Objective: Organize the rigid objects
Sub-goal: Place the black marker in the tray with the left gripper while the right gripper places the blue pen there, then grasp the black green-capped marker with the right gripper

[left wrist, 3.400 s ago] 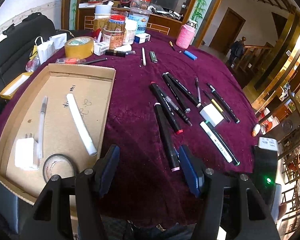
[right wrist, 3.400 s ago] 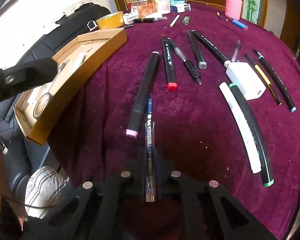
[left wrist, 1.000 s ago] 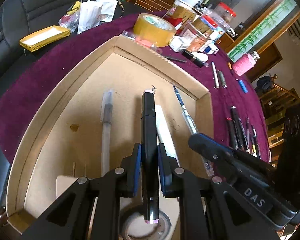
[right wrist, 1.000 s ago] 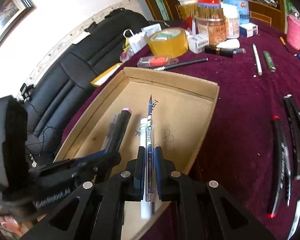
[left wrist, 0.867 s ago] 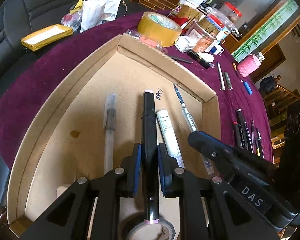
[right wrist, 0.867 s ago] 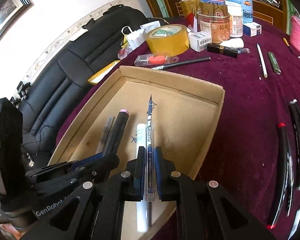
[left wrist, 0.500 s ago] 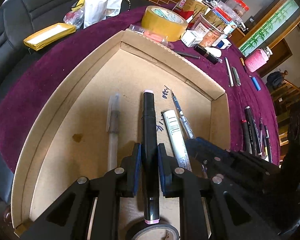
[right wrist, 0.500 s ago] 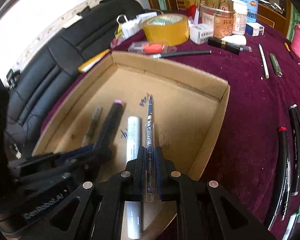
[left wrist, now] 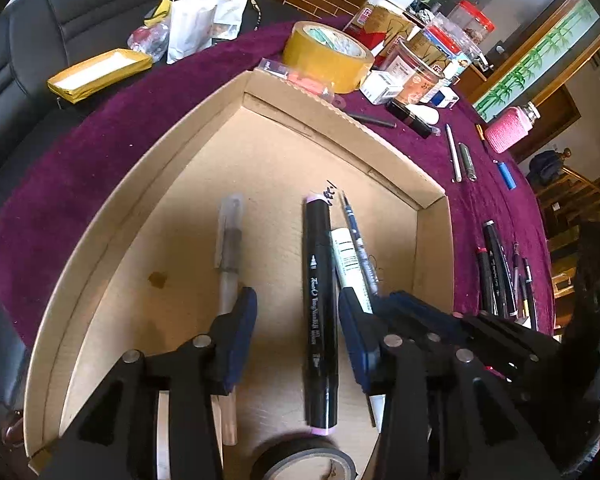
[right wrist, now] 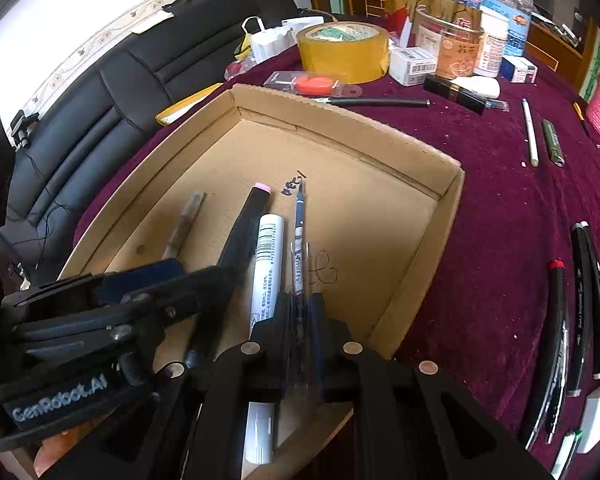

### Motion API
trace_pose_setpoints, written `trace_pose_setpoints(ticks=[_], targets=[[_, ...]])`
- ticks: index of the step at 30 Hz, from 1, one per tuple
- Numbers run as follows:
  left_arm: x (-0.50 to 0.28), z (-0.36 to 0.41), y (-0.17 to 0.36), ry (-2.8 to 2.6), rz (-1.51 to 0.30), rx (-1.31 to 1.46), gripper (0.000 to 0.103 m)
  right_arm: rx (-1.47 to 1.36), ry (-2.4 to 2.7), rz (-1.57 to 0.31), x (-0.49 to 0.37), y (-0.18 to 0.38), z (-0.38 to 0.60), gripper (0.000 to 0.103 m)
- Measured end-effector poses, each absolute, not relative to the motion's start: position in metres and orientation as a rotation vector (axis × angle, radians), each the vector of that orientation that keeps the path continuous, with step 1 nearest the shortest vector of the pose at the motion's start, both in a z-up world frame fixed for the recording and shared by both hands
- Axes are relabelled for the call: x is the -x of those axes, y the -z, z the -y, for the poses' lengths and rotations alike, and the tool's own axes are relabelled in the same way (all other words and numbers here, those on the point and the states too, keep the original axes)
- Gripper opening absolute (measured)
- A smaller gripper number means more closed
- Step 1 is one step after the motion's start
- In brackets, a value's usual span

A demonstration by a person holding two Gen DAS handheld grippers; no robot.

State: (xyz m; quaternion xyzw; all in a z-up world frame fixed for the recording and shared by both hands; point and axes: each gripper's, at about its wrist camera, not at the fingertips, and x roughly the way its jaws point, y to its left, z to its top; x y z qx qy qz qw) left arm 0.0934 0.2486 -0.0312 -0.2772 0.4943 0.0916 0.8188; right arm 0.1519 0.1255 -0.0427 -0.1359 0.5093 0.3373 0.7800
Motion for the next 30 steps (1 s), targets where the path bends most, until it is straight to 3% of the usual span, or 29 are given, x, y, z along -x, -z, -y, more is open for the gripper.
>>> trace_pose_setpoints(ticks=[5,8,14,30], targets=[[-0.076,-0.236,0.012,-0.168,-0.970,0.578,0.040,0.235,-0.744,-1.061,-0.136,0.026,-0.099,0.023],[-0.068,-0.215,0.002,-0.112,-0.941,0.562,0.047,0.171,-0.794,-1.026,-0.118,0.014,-0.072,0.025],[-0.053,-0.162,-0.013,-0.026,-0.895,0.497,0.057,0.083,-0.821,-0.924,-0.077,-0.004,-0.009,0.042],[-0.067,-0.032,-0.006,0.163,-0.990,0.367,0.058,-0.036,-0.523,-0.914,-0.079,0.013,0.177,0.041]])
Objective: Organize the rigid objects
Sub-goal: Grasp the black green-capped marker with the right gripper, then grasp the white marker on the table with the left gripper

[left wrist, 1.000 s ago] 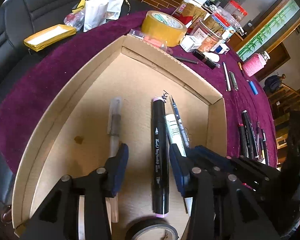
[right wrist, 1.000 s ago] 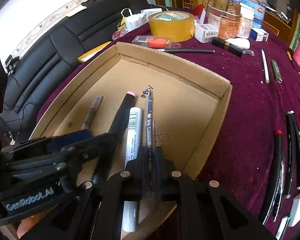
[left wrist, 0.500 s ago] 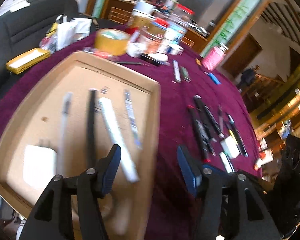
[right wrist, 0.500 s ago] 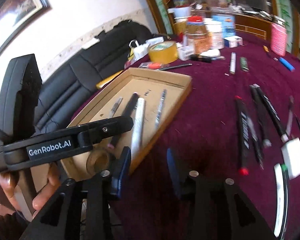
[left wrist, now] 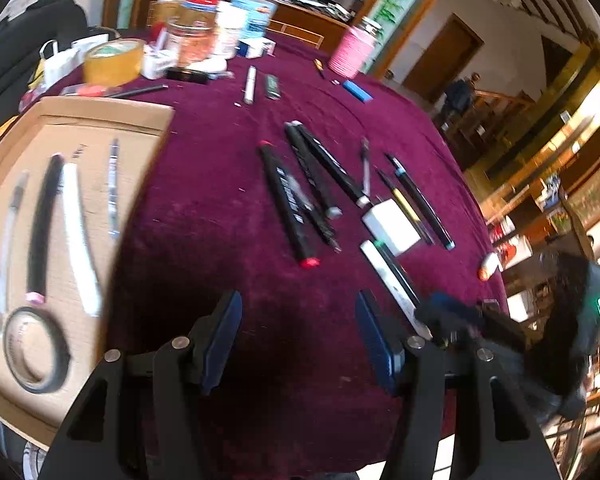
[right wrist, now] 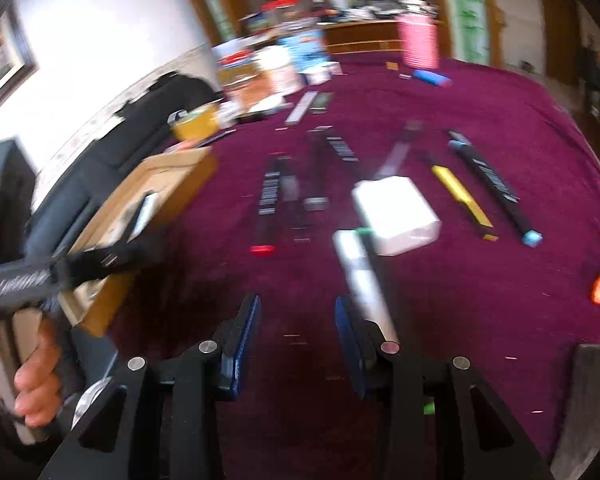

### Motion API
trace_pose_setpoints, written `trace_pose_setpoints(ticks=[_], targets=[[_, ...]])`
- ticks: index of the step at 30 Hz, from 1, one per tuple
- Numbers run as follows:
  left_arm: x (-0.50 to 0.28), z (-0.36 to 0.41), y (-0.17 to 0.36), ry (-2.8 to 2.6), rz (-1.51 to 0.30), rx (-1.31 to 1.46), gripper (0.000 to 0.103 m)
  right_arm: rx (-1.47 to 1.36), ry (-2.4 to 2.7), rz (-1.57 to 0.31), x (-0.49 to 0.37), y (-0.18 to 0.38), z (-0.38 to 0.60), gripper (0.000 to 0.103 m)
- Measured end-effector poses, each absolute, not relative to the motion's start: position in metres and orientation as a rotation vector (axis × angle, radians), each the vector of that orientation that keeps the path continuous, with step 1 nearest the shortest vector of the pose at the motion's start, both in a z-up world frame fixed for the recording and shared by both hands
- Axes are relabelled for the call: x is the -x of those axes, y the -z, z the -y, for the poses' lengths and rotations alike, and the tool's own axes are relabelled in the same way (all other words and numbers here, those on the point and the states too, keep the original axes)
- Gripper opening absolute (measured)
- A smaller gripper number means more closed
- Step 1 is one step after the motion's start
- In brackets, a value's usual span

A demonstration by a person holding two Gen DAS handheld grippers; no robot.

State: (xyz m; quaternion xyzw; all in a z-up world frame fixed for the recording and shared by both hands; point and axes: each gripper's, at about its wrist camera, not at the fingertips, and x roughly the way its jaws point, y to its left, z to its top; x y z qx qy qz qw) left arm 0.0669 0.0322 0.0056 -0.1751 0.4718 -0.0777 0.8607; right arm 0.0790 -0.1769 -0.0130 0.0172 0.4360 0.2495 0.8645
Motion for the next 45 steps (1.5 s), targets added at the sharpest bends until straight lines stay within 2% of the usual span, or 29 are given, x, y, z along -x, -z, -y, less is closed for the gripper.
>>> trace_pose_setpoints(ticks=[9,27,36,40,45], targets=[[-0.067,0.008,0.002,0.206,-1.037,0.296,0.058,-0.053,-0.430,-0.996,-0.109,0.034,0.213,0.015],[-0.080,0.037,0.021,0.247,-1.117,0.250,0.058,-0.045,-0.538,-1.032,-0.099,0.043,0.195,0.016],[-0.103,0.061,0.034,0.278,-1.175,0.228,0.058,0.071,-0.414,-1.002,-0.074,0.038,0.204,0.016],[-0.117,0.075,0.043,0.250,-1.209,0.205,0.051,0.030,-0.420,-1.003,-0.075,0.039,0.213,0.016],[-0.130,0.086,0.042,0.196,-1.213,0.157,0.048,-0.039,-0.442,-1.014,-0.078,0.041,0.222,0.016]])
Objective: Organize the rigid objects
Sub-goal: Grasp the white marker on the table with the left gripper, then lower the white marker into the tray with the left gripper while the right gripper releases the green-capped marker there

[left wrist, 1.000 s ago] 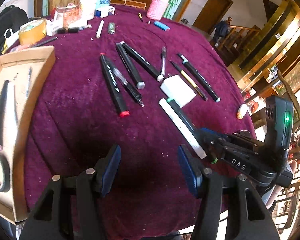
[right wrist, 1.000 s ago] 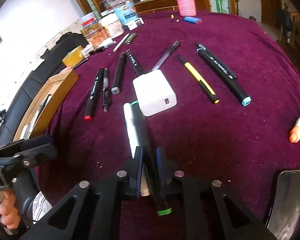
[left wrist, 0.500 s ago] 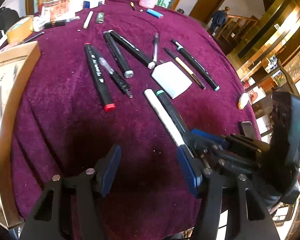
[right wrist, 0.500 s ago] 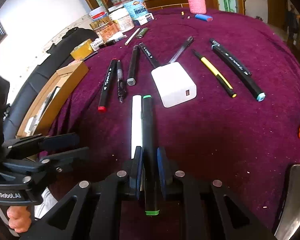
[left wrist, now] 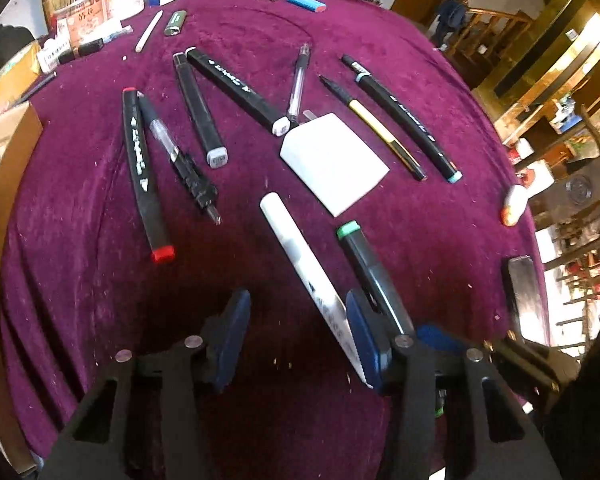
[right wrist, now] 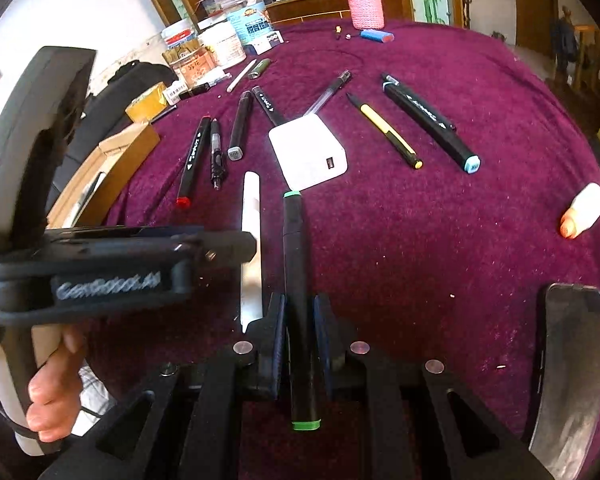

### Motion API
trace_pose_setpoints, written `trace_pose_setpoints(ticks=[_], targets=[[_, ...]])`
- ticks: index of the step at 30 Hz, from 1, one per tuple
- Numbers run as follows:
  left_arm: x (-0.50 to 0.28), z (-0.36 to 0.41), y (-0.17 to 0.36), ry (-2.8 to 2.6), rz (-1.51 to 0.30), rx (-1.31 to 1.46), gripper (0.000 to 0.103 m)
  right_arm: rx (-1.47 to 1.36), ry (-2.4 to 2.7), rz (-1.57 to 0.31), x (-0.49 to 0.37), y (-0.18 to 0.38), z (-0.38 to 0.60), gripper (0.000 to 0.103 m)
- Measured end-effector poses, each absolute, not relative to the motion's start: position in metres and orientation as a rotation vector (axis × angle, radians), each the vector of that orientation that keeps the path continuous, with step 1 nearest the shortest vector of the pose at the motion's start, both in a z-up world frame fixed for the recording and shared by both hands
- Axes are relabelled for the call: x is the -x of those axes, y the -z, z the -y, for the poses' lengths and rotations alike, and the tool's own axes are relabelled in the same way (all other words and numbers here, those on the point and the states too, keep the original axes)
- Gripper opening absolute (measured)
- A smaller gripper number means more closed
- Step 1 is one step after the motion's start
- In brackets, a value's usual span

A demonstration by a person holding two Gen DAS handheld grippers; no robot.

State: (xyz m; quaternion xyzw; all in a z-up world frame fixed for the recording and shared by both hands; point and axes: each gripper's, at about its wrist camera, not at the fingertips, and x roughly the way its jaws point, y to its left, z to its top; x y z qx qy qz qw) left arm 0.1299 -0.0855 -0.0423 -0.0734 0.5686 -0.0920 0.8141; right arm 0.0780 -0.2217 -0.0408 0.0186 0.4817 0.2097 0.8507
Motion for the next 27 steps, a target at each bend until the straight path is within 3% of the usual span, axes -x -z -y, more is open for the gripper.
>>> trace_pose_setpoints(ticks=[5,10,27], targets=[[-0.130,0.107,0.045,0.122,-1.176,-0.014,0.041,-0.070,-0.435,-1.017,-0.077,0.042,0.223,0.017],[-0.126,0.095,0.043,0.123,-1.170,-0.045,0.013,-0.069,-0.428,-1.016,-0.075,0.043,0.223,0.018],[-0.095,0.052,0.040,0.179,-1.094,0.098,0.012,0.015,-0.405,-0.980,-0.068,0.045,0.189,0.016]])
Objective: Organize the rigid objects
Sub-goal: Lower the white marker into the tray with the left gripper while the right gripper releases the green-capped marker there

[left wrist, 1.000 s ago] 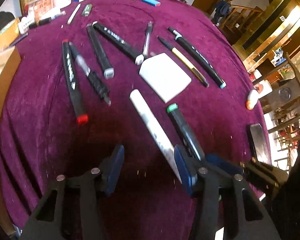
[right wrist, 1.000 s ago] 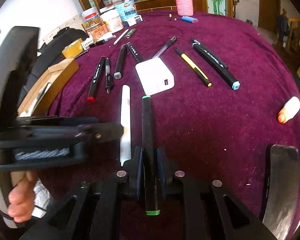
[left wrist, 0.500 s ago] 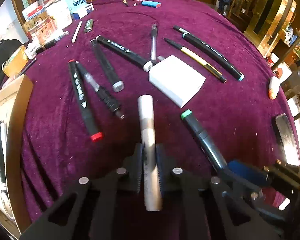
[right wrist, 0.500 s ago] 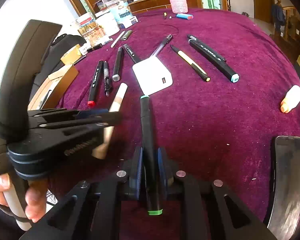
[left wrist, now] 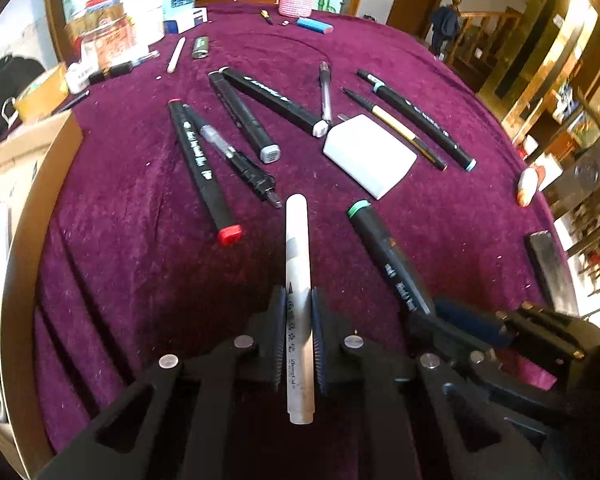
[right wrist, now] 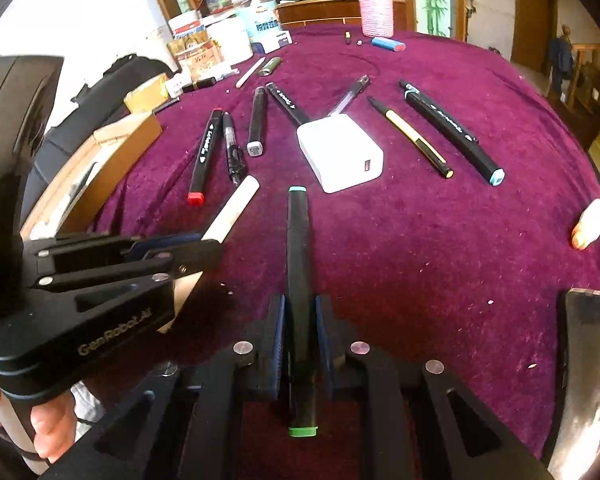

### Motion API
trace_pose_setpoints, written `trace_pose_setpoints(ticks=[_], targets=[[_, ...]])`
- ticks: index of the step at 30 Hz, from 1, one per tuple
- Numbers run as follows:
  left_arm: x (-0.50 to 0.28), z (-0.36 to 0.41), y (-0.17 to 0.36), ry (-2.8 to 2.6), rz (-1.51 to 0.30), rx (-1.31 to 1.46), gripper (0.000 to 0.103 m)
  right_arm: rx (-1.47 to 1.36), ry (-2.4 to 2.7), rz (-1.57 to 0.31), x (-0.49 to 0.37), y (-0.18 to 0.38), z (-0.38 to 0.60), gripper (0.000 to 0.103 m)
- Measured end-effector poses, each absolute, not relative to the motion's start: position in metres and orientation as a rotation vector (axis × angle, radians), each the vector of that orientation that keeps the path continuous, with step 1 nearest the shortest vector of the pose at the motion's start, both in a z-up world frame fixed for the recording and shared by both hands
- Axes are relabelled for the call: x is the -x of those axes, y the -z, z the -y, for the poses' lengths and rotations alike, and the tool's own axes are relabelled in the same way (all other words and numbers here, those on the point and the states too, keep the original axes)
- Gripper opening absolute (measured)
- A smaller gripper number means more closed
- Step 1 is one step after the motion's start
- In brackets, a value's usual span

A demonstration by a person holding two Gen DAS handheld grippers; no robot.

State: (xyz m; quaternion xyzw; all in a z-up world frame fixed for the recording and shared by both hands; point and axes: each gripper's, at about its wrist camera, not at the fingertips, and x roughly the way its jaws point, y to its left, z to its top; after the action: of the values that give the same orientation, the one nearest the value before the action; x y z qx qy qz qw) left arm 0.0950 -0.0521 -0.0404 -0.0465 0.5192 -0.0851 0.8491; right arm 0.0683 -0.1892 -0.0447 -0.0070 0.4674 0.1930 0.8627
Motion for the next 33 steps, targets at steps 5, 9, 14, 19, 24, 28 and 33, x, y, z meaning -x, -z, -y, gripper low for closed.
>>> trace_pose_setpoints(ticks=[5,9,14,19,24,28,33], targets=[[-0.078,0.020,0.030,0.215,-1.082,0.231,0.012,-0.047,-0.494,-0.980,-0.059,0.039,0.174,0.016],[-0.063,-0.013,0.015,0.224,-1.056,0.338,0.012,-0.095,-0.574,-0.966,-0.051,0.026,0.151,0.016],[-0.044,-0.067,-0.009,0.183,-0.982,0.426,0.012,-0.113,-0.667,-0.930,-0.044,0.006,0.110,0.016],[-0.026,-0.124,-0.027,0.119,-0.921,0.506,0.012,-0.089,-0.751,-0.928,-0.048,-0.006,0.061,0.016],[-0.017,-0.173,-0.031,0.030,-0.893,0.551,0.012,-0.071,-0.804,-0.943,-0.060,-0.010,0.017,0.016],[-0.015,-0.206,-0.026,-0.035,-0.891,0.587,0.012,-0.052,-0.827,-0.947,-0.073,-0.013,-0.014,0.016],[-0.026,-0.230,-0.015,-0.079,-0.903,0.604,0.012,-0.028,-0.830,-0.964,-0.094,-0.009,-0.044,0.016]])
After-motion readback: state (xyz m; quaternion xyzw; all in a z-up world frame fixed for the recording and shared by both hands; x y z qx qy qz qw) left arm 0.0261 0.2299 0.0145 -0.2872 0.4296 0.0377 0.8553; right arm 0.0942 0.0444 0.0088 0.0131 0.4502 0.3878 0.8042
